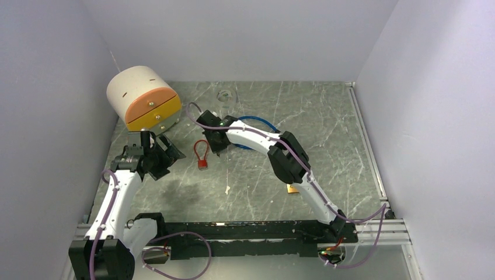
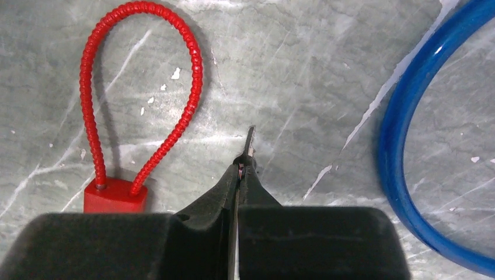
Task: Unlock with the key
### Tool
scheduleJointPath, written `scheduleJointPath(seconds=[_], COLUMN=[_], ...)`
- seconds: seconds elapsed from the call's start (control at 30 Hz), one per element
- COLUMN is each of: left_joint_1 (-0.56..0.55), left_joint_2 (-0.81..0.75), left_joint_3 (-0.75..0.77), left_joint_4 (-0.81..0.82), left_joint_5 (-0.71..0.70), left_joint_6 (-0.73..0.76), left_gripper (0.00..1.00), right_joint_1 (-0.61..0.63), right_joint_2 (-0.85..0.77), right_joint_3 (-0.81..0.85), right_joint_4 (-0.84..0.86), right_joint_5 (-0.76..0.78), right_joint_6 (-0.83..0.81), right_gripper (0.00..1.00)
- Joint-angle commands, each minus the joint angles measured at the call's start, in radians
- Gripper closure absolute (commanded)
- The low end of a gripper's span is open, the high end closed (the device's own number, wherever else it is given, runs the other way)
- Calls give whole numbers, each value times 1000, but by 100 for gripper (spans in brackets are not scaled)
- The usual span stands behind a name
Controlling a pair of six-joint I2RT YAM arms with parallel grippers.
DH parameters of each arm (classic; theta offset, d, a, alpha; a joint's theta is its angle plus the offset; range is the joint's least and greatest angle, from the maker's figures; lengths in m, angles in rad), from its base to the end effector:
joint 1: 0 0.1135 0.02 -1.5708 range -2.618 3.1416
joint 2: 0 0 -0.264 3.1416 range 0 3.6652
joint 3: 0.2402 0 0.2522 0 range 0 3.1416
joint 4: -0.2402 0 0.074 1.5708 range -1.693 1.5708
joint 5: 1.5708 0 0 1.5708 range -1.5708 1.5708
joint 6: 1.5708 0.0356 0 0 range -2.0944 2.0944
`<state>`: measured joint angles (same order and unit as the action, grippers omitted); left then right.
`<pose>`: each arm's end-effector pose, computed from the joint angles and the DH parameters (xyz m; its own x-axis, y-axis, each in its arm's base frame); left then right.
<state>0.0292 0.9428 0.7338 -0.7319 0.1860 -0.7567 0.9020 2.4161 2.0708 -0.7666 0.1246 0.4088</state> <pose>0.1813 -0.0013 0.2469 -0.6424 -0.6937 -0.3257 -0.4962 0.7004 -0.5131 0.3239 0.4027 0.1642 -0.8060 -0.3837 -0.4508 -0.4620 0.8838 0.0738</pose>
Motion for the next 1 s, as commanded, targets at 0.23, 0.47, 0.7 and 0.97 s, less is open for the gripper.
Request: scheduleJointPath(seconds=[0.23,0.47,0.7,0.97], left_joint_1=[-3,-3,-3,-3], left_joint_2=[-32,-38,-28,-67], left_joint_3=[-54,-57,7,15], left_joint_4=[169,249,288,609], left_joint_5=[154,237,364,566], left_joint_6=[-54,-97,-249,-244], left_gripper=[9,8,8,12], right_joint_1=[-12,-35,-52,-81], right_joint_2=[-329,-548,-718,-805], right_joint_3=[-416,-649,-750,-675], right_joint_4=[382,632,763,776], right_joint_5=[-82,-282,-449,-563], right_joint_6=[-1,-25,-12,74], right_gripper=[100,100,100,100])
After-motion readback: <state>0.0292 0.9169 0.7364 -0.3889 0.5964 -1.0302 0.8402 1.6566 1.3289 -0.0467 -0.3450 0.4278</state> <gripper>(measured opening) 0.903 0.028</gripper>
